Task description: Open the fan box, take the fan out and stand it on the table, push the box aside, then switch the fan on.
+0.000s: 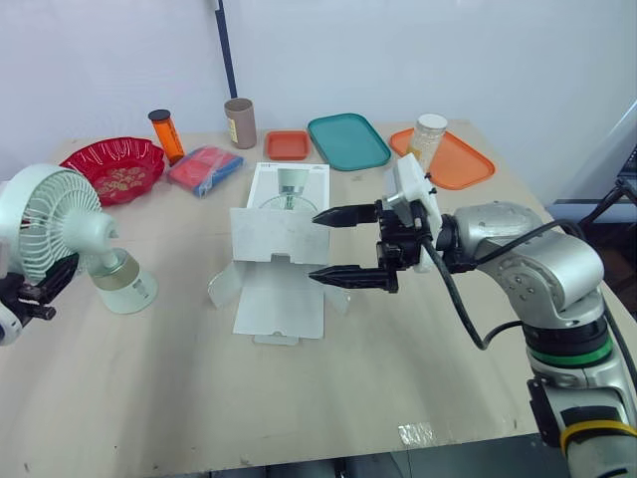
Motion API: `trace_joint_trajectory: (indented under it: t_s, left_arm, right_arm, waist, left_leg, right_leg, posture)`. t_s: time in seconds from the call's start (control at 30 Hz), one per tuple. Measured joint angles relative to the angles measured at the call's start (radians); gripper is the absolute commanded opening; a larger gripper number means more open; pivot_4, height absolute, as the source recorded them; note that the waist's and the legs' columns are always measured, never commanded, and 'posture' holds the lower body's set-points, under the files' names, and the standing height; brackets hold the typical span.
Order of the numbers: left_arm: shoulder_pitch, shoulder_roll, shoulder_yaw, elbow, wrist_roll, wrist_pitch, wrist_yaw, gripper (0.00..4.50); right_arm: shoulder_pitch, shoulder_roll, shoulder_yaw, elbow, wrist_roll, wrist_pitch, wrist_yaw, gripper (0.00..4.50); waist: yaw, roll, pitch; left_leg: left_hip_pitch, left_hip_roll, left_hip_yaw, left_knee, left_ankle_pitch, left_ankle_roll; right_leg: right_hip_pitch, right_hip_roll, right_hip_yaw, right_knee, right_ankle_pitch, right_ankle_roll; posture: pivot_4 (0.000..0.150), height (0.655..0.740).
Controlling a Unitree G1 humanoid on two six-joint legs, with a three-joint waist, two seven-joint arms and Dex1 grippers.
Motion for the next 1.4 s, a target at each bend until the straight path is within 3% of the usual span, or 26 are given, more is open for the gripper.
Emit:
trace_joint_trajectory:
  t_s: [0.57, 0.63, 0.7, 0.73, 0.8, 1.13, 1.4]
  left_arm:
    - [-0.042, -0.005, 0.012, 0.067, -0.032, 0.014, 0.007, 2.03]
    - [-0.042, -0.005, 0.012, 0.067, -0.036, 0.015, 0.008, 3.04]
    - [-0.037, -0.007, 0.001, 0.071, -0.038, 0.03, 0.009, 3.52]
    - [-0.034, -0.013, -0.004, 0.079, -0.04, 0.038, 0.009, 4.16]
    - [-0.034, -0.019, -0.008, 0.088, -0.039, 0.039, 0.01, 4.47]
    - [-0.027, -0.034, -0.006, 0.086, -0.042, 0.031, 0.008, 4.47]
    - [0.044, -0.062, 0.092, 0.051, -0.11, 0.041, 0.001, 4.47]
  right_arm:
    - [0.0, 0.0, 0.0, 0.0, -0.005, 0.005, 0.0, 4.5]
    - [0.0, 0.0, 0.0, 0.0, -0.005, 0.006, 0.0, 4.5]
    - [0.001, 0.0, 0.0, -0.001, -0.005, 0.007, 0.001, 4.5]
    - [0.001, -0.001, 0.0, -0.001, -0.005, 0.007, 0.001, 4.5]
    - [0.001, -0.001, 0.0, -0.001, -0.005, 0.007, 0.001, 4.5]
    - [0.002, -0.001, 0.002, -0.001, -0.006, 0.007, 0.004, 4.5]
    - [0.014, -0.009, 0.002, -0.004, -0.005, 0.007, 0.007, 4.5]
  waist:
    - [0.0, 0.001, -0.001]
    - [0.0, 0.001, -0.001]
    - [-0.001, 0.001, 0.0]
    - [-0.002, 0.0, 0.0]
    - [-0.003, -0.002, 0.001]
    - [-0.003, -0.002, 0.001]
    - [-0.005, -0.003, 0.001]
  left_leg:
    - [0.0, 0.0, 0.0, 0.0, 0.0, 0.0]
    - [0.0, 0.0, 0.0, 0.0, 0.0, 0.0]
    - [0.0, 0.0, 0.0, 0.0, 0.0, 0.0]
    - [0.0, 0.0, 0.0, 0.0, 0.0, 0.0]
    - [0.0, 0.001, 0.0, 0.0, 0.0, 0.0]
    - [-0.001, 0.0, 0.0, 0.0, 0.0, 0.0]
    - [-0.001, 0.001, 0.0, 0.0, 0.0, 0.0]
  right_leg:
    - [0.0, 0.0, 0.0, 0.0, 0.0, 0.0]
    - [0.0, 0.0, 0.0, 0.0, 0.0, 0.0]
    - [0.0, 0.0, 0.0, 0.0, 0.0, 0.0]
    - [0.0, 0.001, 0.0, 0.0, 0.0, 0.0]
    - [0.0, 0.001, 0.0, -0.001, 0.0, 0.0]
    - [-0.001, 0.0, 0.0, -0.001, 0.0, 0.0]
    - [-0.001, 0.001, 0.0, -0.001, 0.0, 0.0]
  posture:
    - [0.15, 0.74]
    - [0.15, 0.74]
    - [0.15, 0.74]
    - [0.15, 0.74]
    - [0.15, 0.74]
    - [0.15, 0.74]
    - [0.15, 0.74]
